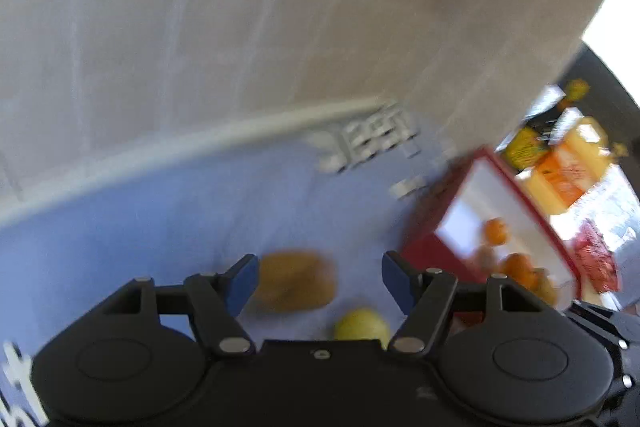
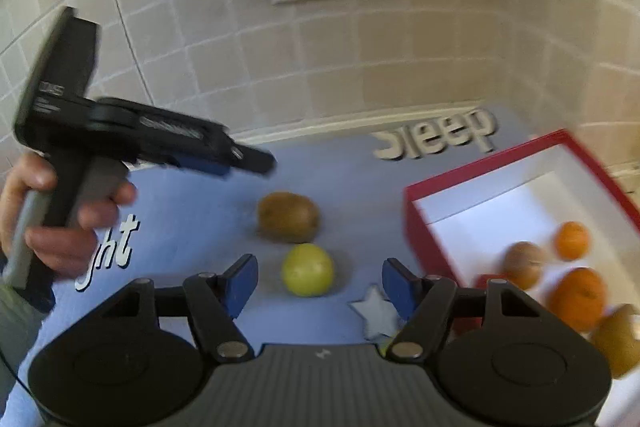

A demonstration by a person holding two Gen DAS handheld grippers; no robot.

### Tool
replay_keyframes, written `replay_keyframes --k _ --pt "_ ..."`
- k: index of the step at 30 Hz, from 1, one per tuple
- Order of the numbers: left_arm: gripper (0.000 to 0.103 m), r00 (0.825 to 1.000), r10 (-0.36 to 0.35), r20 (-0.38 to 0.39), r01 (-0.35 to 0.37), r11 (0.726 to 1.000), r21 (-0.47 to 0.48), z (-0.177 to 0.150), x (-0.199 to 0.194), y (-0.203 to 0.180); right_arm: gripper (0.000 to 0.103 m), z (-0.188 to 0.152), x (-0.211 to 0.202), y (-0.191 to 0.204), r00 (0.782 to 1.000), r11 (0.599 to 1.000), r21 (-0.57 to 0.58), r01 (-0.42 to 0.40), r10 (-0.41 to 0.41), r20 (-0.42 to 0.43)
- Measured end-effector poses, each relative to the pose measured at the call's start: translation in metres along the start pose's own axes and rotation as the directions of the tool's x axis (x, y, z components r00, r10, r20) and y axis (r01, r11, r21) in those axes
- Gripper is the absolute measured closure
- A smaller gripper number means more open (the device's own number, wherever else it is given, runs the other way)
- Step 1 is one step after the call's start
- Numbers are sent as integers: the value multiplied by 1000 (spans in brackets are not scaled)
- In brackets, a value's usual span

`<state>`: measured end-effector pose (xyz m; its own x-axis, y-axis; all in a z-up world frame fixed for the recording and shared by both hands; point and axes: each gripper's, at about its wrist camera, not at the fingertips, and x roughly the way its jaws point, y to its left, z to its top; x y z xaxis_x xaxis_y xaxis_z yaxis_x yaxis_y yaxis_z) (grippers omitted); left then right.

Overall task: Organize fruits
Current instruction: 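Grasp a kiwi with the left tool while the right grasps a green apple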

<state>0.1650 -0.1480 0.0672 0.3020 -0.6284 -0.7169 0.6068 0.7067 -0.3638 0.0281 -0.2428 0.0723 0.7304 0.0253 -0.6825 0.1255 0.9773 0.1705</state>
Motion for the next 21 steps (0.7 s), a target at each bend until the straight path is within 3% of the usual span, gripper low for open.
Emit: replay_keyframes --k 7,15,21 --pt "23 998 57 -20 -56 997 56 -11 30 1 32 -1 54 5 998 1000 -2 -29 29 -60" --pt "21 997 13 -72 -10 999 37 -19 64 11 34 -6 91 13 996 999 -49 6 -11 -88" --pt "22 998 24 -55 -23 999 28 -21 72 7 46 -7 103 7 992 1000 -28 -10 6 -123"
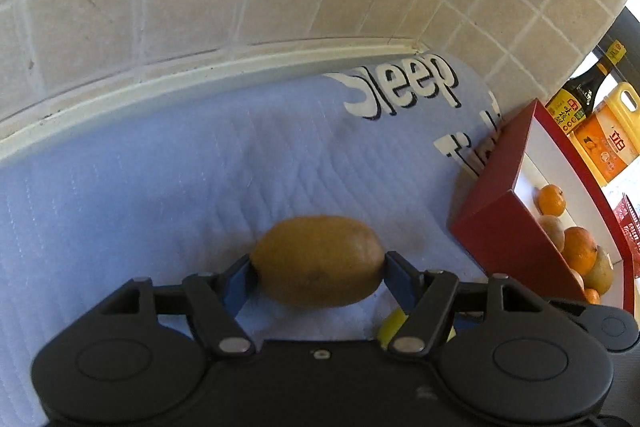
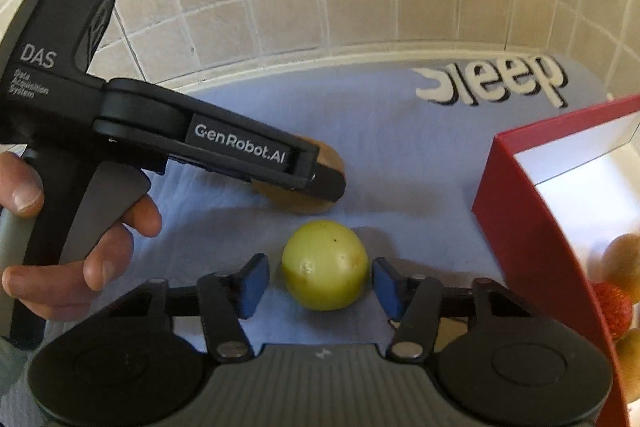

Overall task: Organize fruits
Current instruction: 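Grasp a kiwi with the left tool while the right grasps a green apple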

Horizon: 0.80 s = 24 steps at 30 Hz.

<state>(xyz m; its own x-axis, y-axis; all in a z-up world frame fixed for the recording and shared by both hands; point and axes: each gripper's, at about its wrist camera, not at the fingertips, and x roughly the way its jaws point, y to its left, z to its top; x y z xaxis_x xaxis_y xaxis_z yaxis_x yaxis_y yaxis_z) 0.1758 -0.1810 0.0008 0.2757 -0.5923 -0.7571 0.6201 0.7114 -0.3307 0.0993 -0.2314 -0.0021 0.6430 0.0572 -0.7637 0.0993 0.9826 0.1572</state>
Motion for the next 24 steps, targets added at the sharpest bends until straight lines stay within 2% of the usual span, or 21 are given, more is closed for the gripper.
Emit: replay_keyframes --k 2,4,11,15,20,24 --pt "21 1000 9 3 -9 1000 4 1 2 -2 48 -1 2 -2 1000 1000 7 4 -4 -5" --pt "22 1000 14 10 -14 1000 7 1 3 -3 54 1 4 -4 1000 1000 18 -1 1 -8" --pt "23 998 15 57 -15 1000 0 -6 -1 0 54 1 5 -3 1000 999 37 -9 9 -1" --pt "23 993 -4 116 4 1000 2 -2 -21 -6 54 2 -14 -4 1000 997 78 -22 20 22" --pt "23 968 -54 244 30 994 103 21 -68 -45 54 11 -72 -18 991 995 100 -7 -7 134" --pt "23 941 -147 304 84 974 208 42 -91 -94 54 18 -129 -43 965 988 147 46 -82 248"
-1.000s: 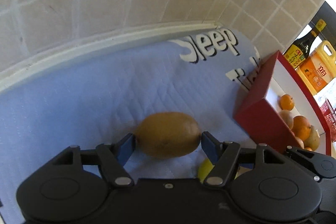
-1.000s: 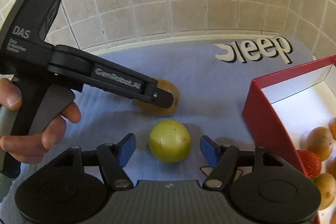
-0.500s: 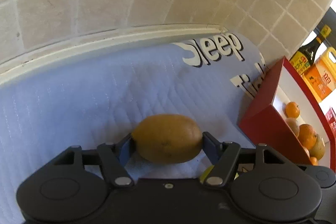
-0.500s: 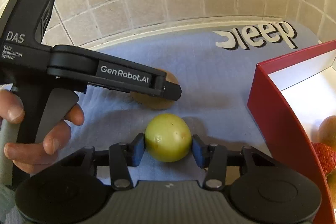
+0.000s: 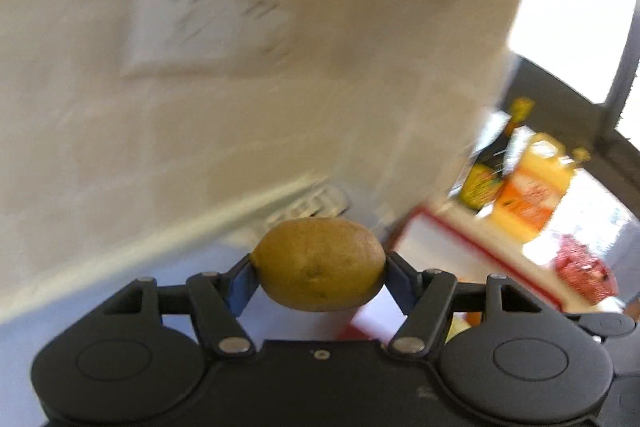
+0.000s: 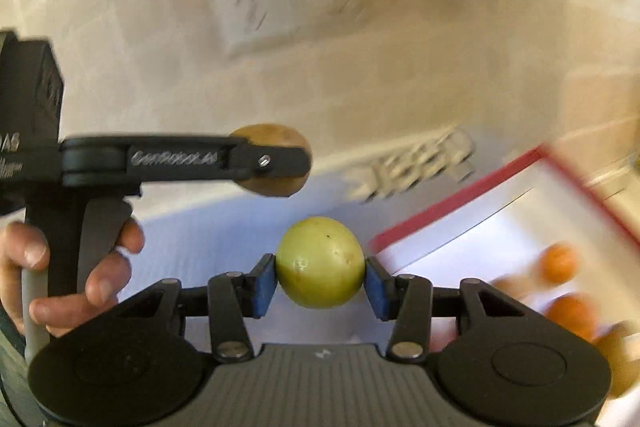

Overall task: Organize fruits
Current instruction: 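Grasp a kiwi with the left tool while the right grasps a green apple, then carry kiwi and green apple into the white box and open both tools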

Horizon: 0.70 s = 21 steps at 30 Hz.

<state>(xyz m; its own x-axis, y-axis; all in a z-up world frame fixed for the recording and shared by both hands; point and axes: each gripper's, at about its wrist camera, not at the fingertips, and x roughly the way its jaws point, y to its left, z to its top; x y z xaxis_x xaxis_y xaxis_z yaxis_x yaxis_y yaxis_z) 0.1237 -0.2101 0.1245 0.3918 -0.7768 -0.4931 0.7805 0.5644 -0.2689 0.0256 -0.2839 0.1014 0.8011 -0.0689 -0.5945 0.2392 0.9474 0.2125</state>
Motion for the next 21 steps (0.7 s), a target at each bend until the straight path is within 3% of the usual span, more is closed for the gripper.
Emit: replay_keyframes --k 5,10,15,21 --pt "23 992 -125 -2 125 989 85 34 27 -53 54 23 -52 -57 983 986 87 140 -149 103" --pt "23 980 -188 -71 195 976 102 40 84 -91 54 25 -66 -133 964 939 259 224 -253 81" --pt "23 962 -192 -194 214 972 97 21 142 -102 54 2 -42 -201 974 853 479 207 -225 -20" --pt "23 945 -129 -302 170 979 112 -9 176 -92 54 -18 -11 -229 965 803 536 260 -242 -105"
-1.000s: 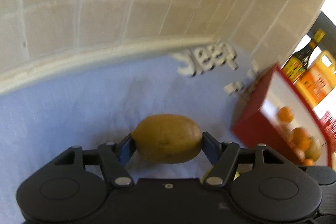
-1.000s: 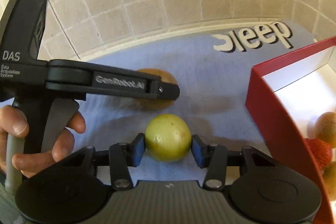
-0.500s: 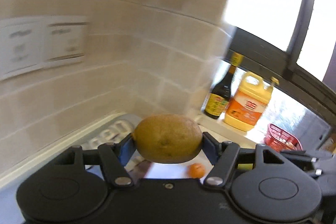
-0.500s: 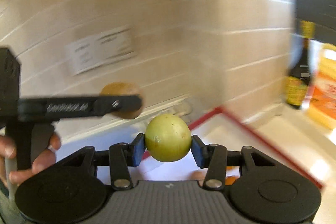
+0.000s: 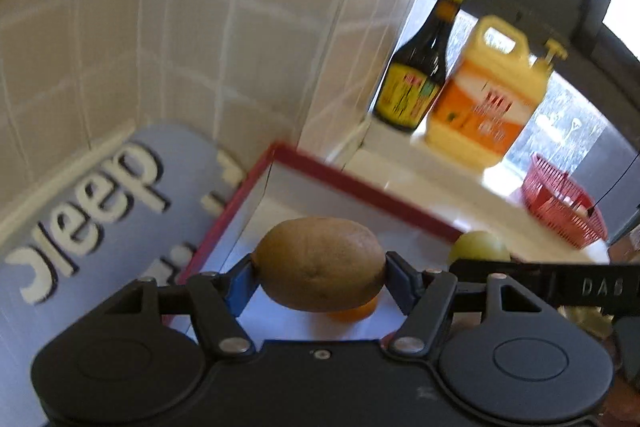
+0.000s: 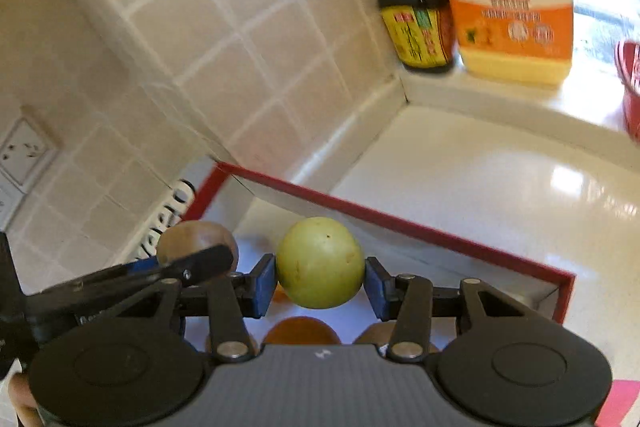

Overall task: Organize fruits
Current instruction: 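Carry kiwi and green apple into the white box and open both tools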

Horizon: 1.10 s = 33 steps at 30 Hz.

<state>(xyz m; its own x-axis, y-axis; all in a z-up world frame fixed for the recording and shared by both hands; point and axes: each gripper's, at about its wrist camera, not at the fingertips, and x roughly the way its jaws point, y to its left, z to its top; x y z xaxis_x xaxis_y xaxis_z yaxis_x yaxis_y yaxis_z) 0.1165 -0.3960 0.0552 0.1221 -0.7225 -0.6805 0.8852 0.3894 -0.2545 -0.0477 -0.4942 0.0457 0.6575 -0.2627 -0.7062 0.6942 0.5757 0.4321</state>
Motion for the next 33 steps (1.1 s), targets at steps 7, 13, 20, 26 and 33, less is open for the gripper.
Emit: replay_keyframes --k 7,13,20,26,33 --pt "23 996 77 -38 -74 995 71 -9 22 -4 54 -6 29 0 996 997 -10 76 -76 -45" --pt "23 990 130 -54 -120 981 152 -13 29 -15 54 -10 42 0 989 992 -45 120 -124 -76" --pt "22 991 102 -88 -88 984 156 -15 35 -15 54 -12 46 0 987 990 -57 129 -134 -92" --pt "22 994 69 -85 -58 989 134 -15 27 -12 52 -12 39 -1 989 991 -53 121 -125 -81" --pt "22 999 33 8 -34 993 109 -1 -28 -13 50 -8 -2 15 996 992 -83 90 -92 -16"
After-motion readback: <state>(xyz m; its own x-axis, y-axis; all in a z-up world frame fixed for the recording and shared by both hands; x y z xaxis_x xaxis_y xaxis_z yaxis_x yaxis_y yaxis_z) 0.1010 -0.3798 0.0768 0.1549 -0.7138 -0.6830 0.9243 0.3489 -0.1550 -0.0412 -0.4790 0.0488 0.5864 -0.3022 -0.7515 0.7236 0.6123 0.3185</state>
